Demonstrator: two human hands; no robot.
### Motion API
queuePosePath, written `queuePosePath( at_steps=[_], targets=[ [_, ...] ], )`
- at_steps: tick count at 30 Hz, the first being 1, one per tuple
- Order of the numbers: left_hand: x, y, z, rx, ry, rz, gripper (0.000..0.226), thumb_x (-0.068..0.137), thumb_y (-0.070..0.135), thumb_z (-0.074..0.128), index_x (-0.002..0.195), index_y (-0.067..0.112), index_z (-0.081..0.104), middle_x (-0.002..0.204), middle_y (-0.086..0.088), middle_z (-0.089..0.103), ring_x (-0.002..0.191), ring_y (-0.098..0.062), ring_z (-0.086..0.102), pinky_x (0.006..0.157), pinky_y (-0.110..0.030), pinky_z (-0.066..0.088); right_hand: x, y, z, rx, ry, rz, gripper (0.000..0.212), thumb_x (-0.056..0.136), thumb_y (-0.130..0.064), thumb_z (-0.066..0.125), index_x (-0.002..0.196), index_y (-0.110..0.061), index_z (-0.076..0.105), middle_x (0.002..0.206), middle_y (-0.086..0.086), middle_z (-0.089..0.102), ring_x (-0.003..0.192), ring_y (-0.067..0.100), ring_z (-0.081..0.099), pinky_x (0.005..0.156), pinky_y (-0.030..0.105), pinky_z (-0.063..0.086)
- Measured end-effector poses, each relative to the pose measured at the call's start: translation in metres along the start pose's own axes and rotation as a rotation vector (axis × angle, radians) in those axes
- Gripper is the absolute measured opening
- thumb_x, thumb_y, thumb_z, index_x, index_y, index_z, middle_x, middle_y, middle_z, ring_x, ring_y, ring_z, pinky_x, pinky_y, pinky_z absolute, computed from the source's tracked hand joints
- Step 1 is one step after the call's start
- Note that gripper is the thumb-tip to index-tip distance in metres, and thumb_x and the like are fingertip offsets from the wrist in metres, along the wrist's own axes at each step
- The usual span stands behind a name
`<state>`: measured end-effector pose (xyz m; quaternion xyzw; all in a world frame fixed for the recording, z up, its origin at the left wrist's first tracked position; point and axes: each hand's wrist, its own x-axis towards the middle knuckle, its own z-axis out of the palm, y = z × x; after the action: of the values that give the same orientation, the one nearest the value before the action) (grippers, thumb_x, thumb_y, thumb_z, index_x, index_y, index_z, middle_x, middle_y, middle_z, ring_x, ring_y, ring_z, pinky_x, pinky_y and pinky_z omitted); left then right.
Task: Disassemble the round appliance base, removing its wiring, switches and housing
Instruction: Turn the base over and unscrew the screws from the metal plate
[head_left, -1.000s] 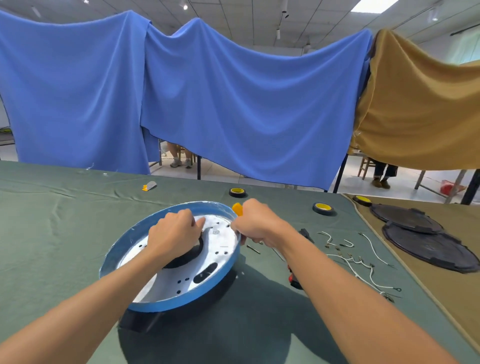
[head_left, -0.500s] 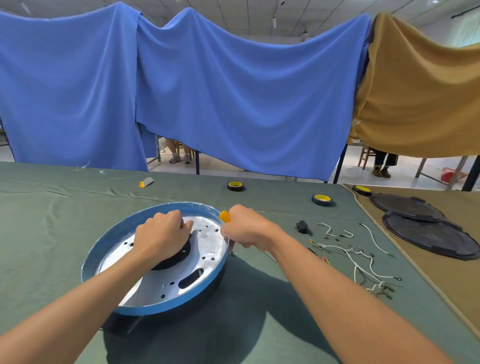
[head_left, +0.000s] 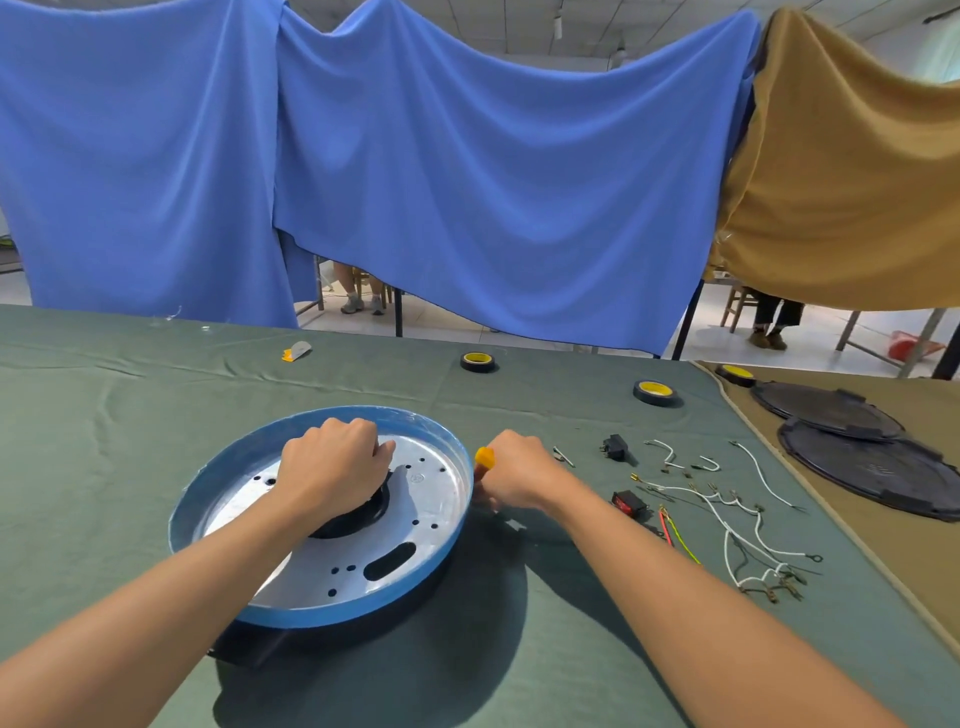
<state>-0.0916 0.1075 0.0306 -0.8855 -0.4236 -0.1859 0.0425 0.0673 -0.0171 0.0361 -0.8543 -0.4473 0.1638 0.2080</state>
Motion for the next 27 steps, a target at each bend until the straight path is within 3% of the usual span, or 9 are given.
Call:
queuePosePath(
  at_steps=[2, 4, 8, 10, 13, 17, 22, 27],
  targets=[
    [-0.003, 0.002, -0.001, 0.035, 0.004, 0.031, 0.043, 0.099, 0.046, 0.04, 0.072, 0.015, 0.054, 0.071, 0.001, 0.056, 0.068, -0.023, 0.055, 0.059, -0.031, 0.036, 0.002, 0.0, 0.006, -0.009, 0.033, 0.0, 0.008, 0.078, -0.009, 0.061, 0.07, -0.008, 0.059, 0.089, 0.017, 0.067, 0.08, 0.034, 0.064, 0.069, 0.035, 0.055],
    [-0.005, 0.005, -0.001, 0.053, -0.002, 0.056, 0.047, 0.1, 0.046, 0.037, 0.067, 0.015, 0.05, 0.07, 0.001, 0.055, 0.067, -0.023, 0.054, 0.059, -0.031, 0.036, 0.004, 0.0, 0.008, -0.022, 0.046, 0.016, 0.003, 0.077, -0.008, 0.061, 0.075, -0.006, 0.061, 0.093, 0.017, 0.067, 0.084, 0.034, 0.065, 0.077, 0.04, 0.057],
    [-0.005, 0.006, -0.003, 0.035, -0.006, 0.062, 0.049, 0.1, 0.046, 0.036, 0.066, 0.014, 0.05, 0.069, 0.0, 0.056, 0.062, -0.021, 0.051, 0.057, -0.031, 0.035, 0.006, 0.002, -0.003, -0.108, 0.018, 0.035, 0.018, 0.071, -0.009, 0.071, 0.087, -0.005, 0.065, 0.1, 0.014, 0.062, 0.082, 0.031, 0.063, 0.065, 0.032, 0.052],
    [-0.005, 0.006, -0.004, 0.024, -0.011, 0.057, 0.049, 0.1, 0.047, 0.037, 0.069, 0.014, 0.055, 0.07, 0.0, 0.057, 0.065, -0.022, 0.052, 0.058, -0.031, 0.036, 0.008, 0.007, -0.007, -0.131, 0.018, 0.014, 0.018, 0.074, -0.01, 0.071, 0.092, -0.005, 0.067, 0.101, 0.014, 0.064, 0.085, 0.03, 0.065, 0.076, 0.039, 0.058],
    [-0.005, 0.006, -0.004, 0.016, -0.019, 0.054, 0.049, 0.1, 0.048, 0.036, 0.073, 0.013, 0.058, 0.075, -0.002, 0.06, 0.07, -0.025, 0.055, 0.06, -0.032, 0.038, 0.007, 0.013, -0.002, -0.16, 0.021, -0.01, 0.015, 0.08, -0.015, 0.069, 0.092, -0.007, 0.065, 0.098, 0.013, 0.064, 0.086, 0.03, 0.065, 0.081, 0.046, 0.057],
    [-0.005, 0.006, -0.003, 0.022, -0.027, 0.064, 0.049, 0.1, 0.048, 0.036, 0.074, 0.013, 0.059, 0.075, -0.002, 0.06, 0.07, -0.024, 0.055, 0.058, -0.031, 0.037, 0.007, 0.016, 0.003, -0.17, 0.062, -0.001, 0.011, 0.082, -0.016, 0.067, 0.09, -0.009, 0.064, 0.096, 0.011, 0.062, 0.086, 0.03, 0.063, 0.08, 0.045, 0.057],
    [-0.006, 0.006, -0.002, 0.042, -0.044, 0.079, 0.046, 0.1, 0.047, 0.035, 0.08, 0.013, 0.059, 0.08, -0.003, 0.061, 0.074, -0.027, 0.057, 0.059, -0.032, 0.036, 0.01, 0.018, 0.001, -0.236, 0.078, -0.01, 0.003, 0.083, -0.009, 0.059, 0.083, -0.009, 0.056, 0.089, 0.011, 0.058, 0.081, 0.03, 0.061, 0.063, 0.037, 0.048],
    [-0.006, 0.007, -0.002, 0.041, -0.046, 0.082, 0.045, 0.1, 0.047, 0.036, 0.077, 0.015, 0.058, 0.075, -0.001, 0.058, 0.067, -0.022, 0.053, 0.055, -0.03, 0.033, 0.014, 0.019, 0.0, -0.257, 0.148, 0.009, 0.019, 0.087, -0.01, 0.058, 0.072, -0.013, 0.046, 0.076, 0.005, 0.049, 0.068, 0.024, 0.049, 0.056, 0.034, 0.037]
  ],
)
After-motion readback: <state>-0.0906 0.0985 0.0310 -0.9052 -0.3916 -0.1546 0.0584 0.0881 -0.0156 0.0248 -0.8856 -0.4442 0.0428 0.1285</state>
